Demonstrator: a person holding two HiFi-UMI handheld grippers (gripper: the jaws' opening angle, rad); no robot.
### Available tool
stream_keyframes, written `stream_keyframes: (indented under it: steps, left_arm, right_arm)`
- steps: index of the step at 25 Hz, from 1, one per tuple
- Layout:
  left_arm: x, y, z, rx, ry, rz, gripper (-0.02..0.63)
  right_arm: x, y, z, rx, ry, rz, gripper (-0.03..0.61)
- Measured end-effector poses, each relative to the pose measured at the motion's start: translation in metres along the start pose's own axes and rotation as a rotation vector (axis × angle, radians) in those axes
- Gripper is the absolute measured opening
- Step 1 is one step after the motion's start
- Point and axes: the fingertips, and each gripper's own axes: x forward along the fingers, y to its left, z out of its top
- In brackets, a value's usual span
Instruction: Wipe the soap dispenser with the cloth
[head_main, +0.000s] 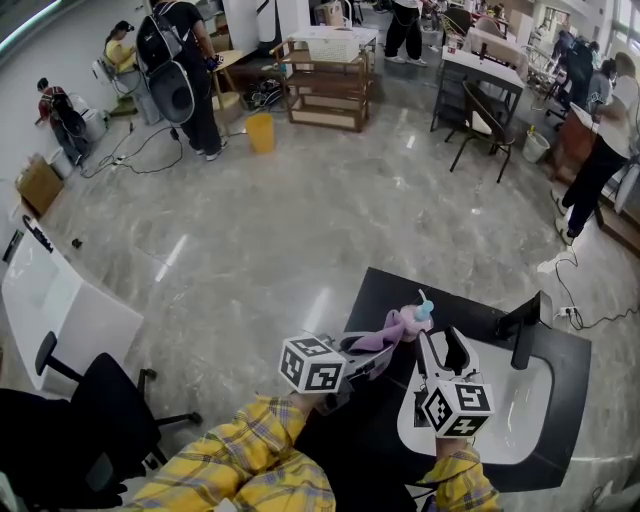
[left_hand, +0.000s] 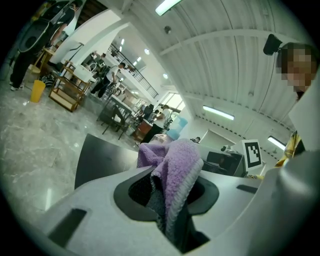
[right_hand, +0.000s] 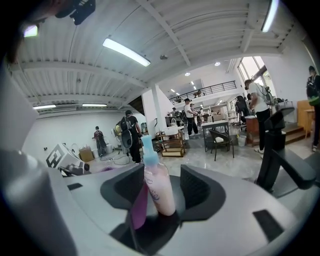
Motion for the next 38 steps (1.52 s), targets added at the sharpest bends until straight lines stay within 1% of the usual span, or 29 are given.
stream_keyframes:
  steps: [5,7,10,12,14,19,24,28,29,33,35,38]
  left_arm:
    - [0.001,0.003,-0.004,-0.029,0.052,0.005,0.087]
    - [0.001,0.003,-0.005,-0.033,0.07,0.009,0.087]
    - [-0.002,0.001,-0.006,-0.033,0.097,0.011,0.087]
    - [-0.008,-0.002,-0.006,-0.008,0.099,0.02,0.087]
    - [-0.014,-0.005,-0.004,0.014,0.086,0.026,0.087]
    - [-0.027,-0.007,0.0,0.018,0.051,0.025,0.087]
    - [-0.036,-0.01,0.001,0.03,0.04,0.03,0.087]
    - [-0.043,-0.011,-0.001,0.031,0.034,0.033,0.087]
    - [-0.044,-0.012,-0.001,0.031,0.033,0.032,0.087]
    - [-0.046,-0.013,-0.001,0.036,0.031,0.03,0.087]
    - [-0.045,-0.013,-0.001,0.036,0.031,0.03,0.087]
    - [-0.045,-0.011,0.001,0.036,0.028,0.032,0.087]
  right_arm:
    - [0.002,0.006,0.009,-0.096,0.013,0.055,0.218]
    - [0.004,0.007,0.014,-0.147,0.017,0.102,0.218]
    - [0.005,0.011,0.022,-0.199,0.018,0.227,0.218]
    - [0.007,0.014,0.026,-0.224,0.024,0.319,0.218]
    - [0.009,0.017,0.03,-0.259,0.041,0.396,0.218]
    - [0.022,0.029,0.024,-0.33,0.132,0.55,0.219]
    - [0.037,0.037,0.015,-0.42,0.186,0.628,0.218]
    - [0.041,0.043,0.019,-0.503,0.164,0.672,0.212]
    - [0.041,0.043,0.02,-0.512,0.168,0.684,0.202]
    - [0.044,0.043,0.013,-0.542,0.221,0.736,0.199]
    - [0.045,0.043,0.012,-0.559,0.228,0.75,0.126]
    - [0.046,0.044,0.013,-0.556,0.224,0.746,0.121]
